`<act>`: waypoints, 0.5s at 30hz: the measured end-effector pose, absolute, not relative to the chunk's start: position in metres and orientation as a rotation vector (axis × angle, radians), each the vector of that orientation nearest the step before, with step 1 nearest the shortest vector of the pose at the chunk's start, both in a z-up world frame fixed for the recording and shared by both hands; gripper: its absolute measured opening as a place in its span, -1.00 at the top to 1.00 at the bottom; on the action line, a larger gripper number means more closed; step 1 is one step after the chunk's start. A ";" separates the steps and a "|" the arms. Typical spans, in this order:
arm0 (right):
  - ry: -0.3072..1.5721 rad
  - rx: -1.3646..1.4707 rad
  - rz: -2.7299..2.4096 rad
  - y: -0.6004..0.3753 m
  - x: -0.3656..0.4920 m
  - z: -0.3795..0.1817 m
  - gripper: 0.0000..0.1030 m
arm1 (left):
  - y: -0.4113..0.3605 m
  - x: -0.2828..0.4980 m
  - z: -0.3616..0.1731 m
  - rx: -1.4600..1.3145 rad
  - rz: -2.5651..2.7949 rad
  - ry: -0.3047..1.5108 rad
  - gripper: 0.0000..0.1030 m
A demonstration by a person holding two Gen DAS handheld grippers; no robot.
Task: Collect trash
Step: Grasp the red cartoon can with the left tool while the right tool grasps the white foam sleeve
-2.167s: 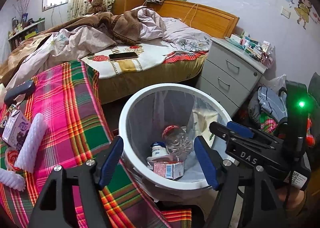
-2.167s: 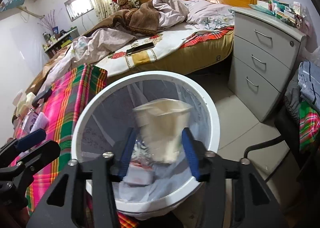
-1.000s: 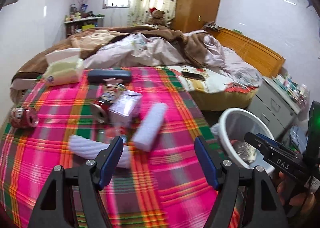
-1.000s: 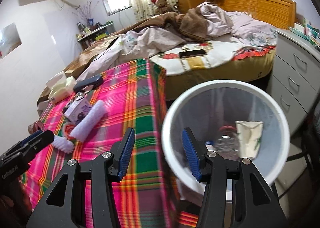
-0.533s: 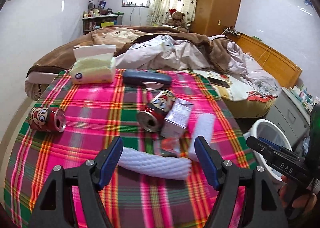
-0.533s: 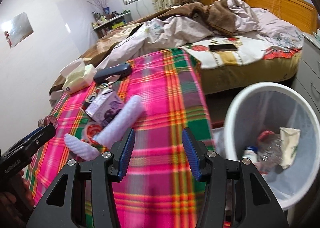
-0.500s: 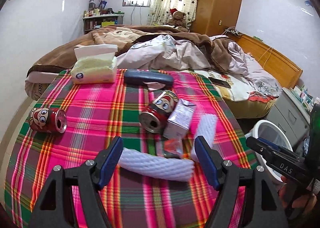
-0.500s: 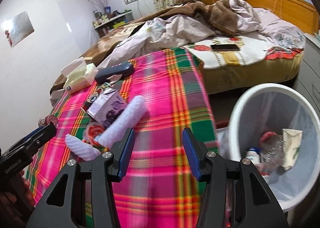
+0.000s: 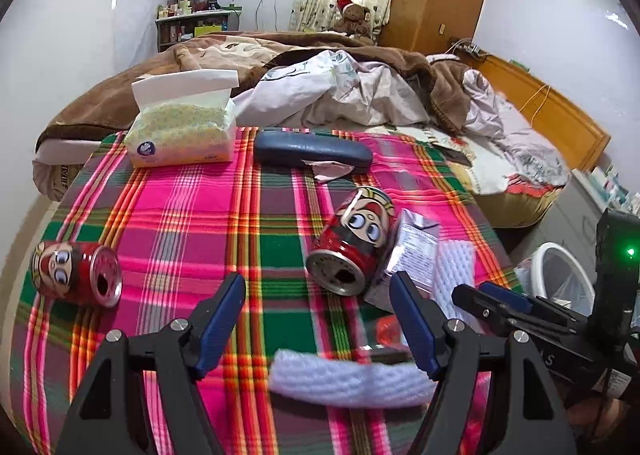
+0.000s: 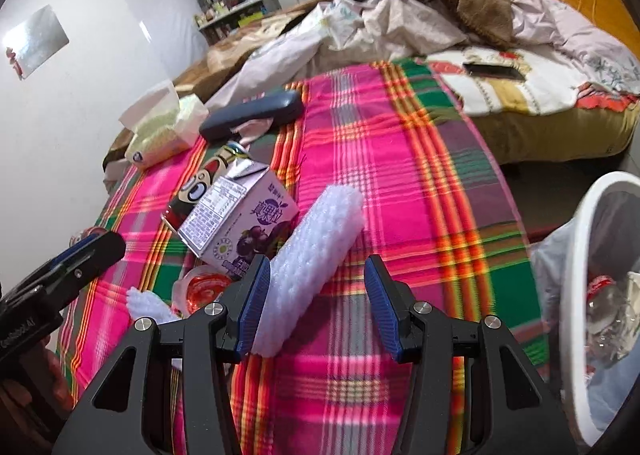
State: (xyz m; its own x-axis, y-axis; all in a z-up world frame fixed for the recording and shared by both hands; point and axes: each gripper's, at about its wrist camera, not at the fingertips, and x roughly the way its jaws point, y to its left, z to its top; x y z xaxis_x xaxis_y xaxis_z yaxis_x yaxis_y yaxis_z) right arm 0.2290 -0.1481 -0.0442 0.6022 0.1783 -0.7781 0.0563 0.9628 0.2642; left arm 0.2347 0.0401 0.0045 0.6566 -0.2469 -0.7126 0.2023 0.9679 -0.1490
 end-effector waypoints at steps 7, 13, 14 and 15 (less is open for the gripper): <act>0.946 0.245 0.087 -0.140 0.238 -0.049 0.02 | 0.036 0.262 0.002 -0.072 -0.292 0.834 -0.48; 0.943 0.249 0.101 -0.141 0.240 -0.052 0.26 | 0.030 0.279 0.000 -0.088 -0.334 0.851 -0.48; 0.940 0.243 0.103 -0.140 0.239 -0.051 0.32 | 0.028 0.281 -0.001 -0.078 -0.331 0.858 -0.48; 0.938 0.234 0.106 -0.139 0.240 -0.050 0.35 | 0.027 0.284 -0.002 -0.069 -0.329 0.863 -0.48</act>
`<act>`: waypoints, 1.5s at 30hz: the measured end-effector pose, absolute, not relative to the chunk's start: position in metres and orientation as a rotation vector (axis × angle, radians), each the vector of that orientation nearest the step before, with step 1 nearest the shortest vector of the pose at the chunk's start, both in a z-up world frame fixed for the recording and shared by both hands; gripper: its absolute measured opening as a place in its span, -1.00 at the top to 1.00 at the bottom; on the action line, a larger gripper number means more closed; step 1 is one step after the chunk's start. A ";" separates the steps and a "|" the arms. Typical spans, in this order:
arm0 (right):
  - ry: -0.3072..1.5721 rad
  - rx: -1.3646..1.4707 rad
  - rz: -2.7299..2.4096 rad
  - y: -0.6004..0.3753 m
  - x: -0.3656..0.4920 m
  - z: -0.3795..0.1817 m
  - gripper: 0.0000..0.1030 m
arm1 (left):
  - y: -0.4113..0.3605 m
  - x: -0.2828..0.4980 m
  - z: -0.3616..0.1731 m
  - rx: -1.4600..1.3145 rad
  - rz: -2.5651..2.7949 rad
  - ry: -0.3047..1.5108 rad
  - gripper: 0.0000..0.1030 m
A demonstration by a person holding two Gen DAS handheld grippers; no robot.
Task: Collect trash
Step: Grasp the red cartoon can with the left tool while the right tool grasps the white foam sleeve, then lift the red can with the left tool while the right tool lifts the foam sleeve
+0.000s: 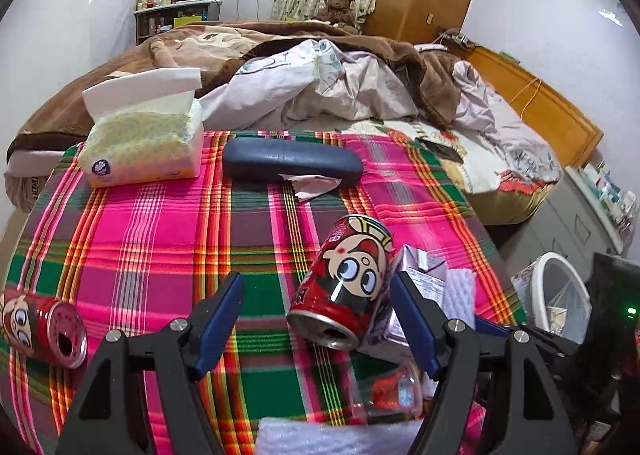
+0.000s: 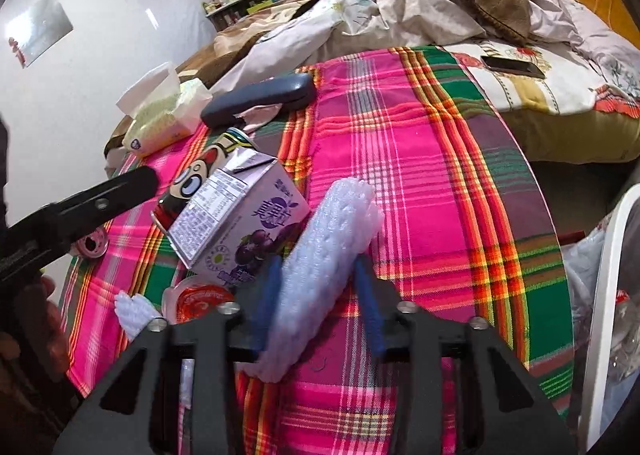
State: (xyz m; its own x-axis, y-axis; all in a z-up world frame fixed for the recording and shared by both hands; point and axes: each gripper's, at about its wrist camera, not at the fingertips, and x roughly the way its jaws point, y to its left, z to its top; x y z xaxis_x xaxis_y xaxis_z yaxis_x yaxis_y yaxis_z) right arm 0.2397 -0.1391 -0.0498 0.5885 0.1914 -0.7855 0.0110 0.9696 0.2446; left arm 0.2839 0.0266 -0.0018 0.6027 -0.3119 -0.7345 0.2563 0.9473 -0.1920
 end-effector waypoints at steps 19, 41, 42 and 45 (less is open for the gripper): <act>0.913 0.115 0.004 -0.164 0.240 -0.042 0.56 | 0.011 0.320 -0.027 -0.092 -0.410 0.976 -0.49; 0.893 0.114 0.018 -0.163 0.240 -0.045 0.56 | 0.008 0.332 -0.041 -0.086 -0.359 1.006 -0.05; 0.892 0.115 0.018 -0.163 0.239 -0.044 0.56 | 0.008 0.330 -0.040 -0.080 -0.349 1.003 -0.05; 0.890 0.122 0.019 -0.164 0.239 -0.044 0.56 | 0.009 0.326 -0.039 -0.069 -0.335 0.997 -0.05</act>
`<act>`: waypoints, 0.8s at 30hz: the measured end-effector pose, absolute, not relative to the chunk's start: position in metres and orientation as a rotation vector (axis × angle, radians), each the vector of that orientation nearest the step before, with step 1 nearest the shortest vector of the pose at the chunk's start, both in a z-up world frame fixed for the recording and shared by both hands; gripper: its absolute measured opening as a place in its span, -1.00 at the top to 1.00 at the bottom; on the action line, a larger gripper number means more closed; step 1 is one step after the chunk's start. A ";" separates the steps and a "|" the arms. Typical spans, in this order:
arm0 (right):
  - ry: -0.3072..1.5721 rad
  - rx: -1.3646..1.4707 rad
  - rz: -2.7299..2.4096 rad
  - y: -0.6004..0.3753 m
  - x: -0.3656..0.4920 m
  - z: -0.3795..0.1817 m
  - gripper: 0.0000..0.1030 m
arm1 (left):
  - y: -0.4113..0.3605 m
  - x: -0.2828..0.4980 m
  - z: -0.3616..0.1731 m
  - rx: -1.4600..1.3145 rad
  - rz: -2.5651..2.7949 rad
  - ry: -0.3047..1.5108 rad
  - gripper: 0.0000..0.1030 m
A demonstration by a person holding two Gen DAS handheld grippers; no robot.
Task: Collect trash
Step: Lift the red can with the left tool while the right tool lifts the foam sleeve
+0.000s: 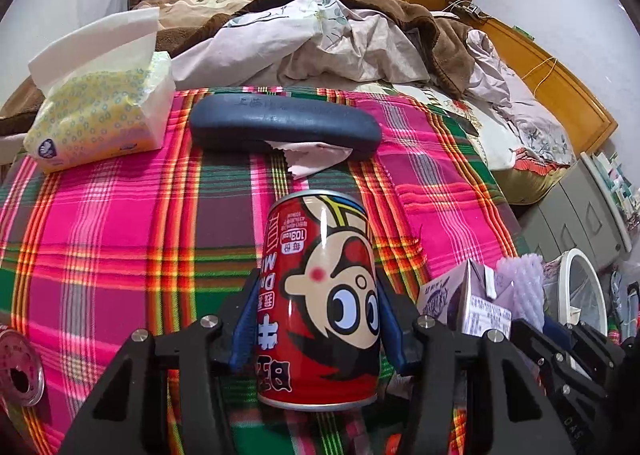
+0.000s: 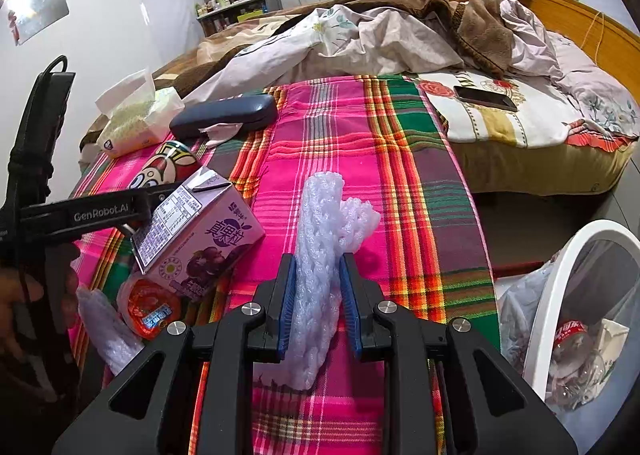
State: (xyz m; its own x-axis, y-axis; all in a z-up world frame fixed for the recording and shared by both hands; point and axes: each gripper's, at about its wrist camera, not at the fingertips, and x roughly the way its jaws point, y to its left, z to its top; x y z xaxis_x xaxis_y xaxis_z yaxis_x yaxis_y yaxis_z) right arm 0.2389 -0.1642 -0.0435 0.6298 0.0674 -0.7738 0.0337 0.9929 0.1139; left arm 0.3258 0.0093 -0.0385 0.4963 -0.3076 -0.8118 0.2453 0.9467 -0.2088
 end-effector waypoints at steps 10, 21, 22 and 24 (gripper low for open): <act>0.859 0.143 0.031 -0.168 0.228 -0.032 0.56 | 0.018 0.298 -0.016 -0.066 -0.307 0.947 -0.05; 0.807 0.157 0.035 -0.172 0.204 -0.011 0.56 | 0.013 0.253 0.012 -0.063 -0.327 0.892 -0.05; 0.799 0.160 0.034 -0.174 0.201 -0.008 0.56 | 0.013 0.248 0.015 -0.064 -0.328 0.887 -0.05; 0.789 0.158 0.032 -0.176 0.195 -0.004 0.56 | 0.008 0.239 0.020 -0.057 -0.344 0.874 -0.05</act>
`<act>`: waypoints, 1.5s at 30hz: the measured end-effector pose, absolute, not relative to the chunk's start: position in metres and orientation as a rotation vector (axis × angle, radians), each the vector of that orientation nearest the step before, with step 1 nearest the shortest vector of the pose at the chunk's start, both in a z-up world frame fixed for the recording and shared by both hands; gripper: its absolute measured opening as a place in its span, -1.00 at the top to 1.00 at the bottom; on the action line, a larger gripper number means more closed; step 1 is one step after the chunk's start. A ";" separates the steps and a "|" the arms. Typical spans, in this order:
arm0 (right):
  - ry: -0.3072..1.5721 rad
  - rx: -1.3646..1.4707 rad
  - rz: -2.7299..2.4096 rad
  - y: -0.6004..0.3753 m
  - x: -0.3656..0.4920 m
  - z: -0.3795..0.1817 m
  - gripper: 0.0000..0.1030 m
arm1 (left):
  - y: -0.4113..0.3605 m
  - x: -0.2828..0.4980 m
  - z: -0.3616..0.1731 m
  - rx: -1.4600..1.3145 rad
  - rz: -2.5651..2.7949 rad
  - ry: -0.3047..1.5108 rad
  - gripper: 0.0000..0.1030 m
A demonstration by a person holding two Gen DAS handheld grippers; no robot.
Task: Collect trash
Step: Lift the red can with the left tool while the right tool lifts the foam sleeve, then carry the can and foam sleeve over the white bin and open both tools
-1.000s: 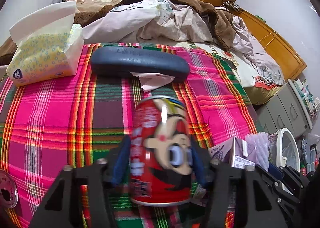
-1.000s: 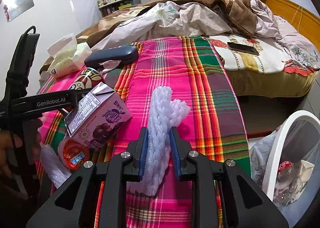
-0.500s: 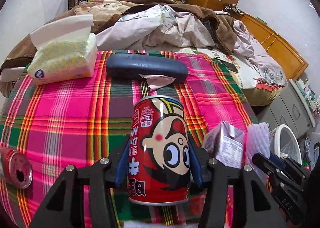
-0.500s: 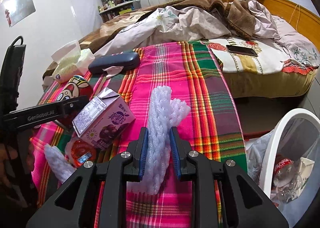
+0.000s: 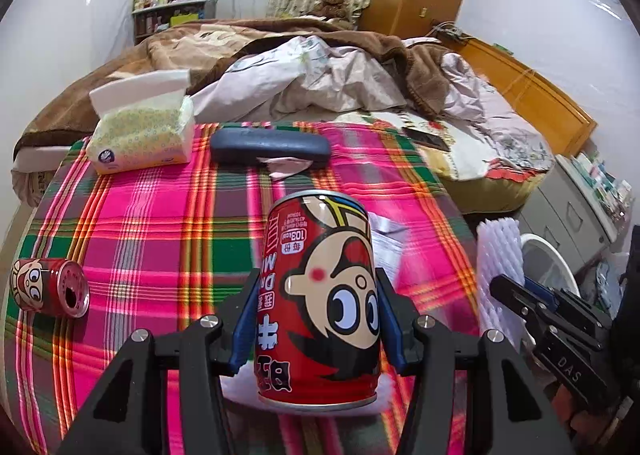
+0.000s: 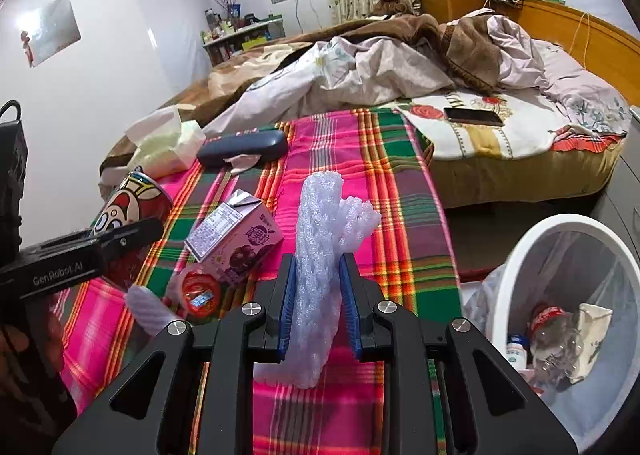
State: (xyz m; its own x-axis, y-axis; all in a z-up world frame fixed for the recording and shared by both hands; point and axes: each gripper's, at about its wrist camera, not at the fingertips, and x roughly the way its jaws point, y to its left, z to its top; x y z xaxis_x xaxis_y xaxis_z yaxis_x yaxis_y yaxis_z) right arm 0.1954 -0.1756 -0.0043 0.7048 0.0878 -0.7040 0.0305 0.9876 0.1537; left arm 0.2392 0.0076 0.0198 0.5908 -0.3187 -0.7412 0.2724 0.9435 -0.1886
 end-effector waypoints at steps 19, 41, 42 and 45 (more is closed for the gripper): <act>0.710 0.192 -0.068 -0.233 0.137 0.022 0.56 | -0.071 0.171 0.049 -0.016 -0.509 0.805 -0.05; 0.725 0.267 -0.261 -0.331 0.094 0.010 0.56 | -0.198 0.140 0.034 0.056 -0.707 0.848 -0.05; 0.731 0.272 -0.269 -0.335 0.094 0.008 0.56 | -0.204 0.139 0.032 0.063 -0.711 0.851 -0.05; 0.752 0.270 -0.286 -0.344 0.092 0.003 0.56 | -0.219 0.136 0.027 0.089 -0.715 0.857 -0.05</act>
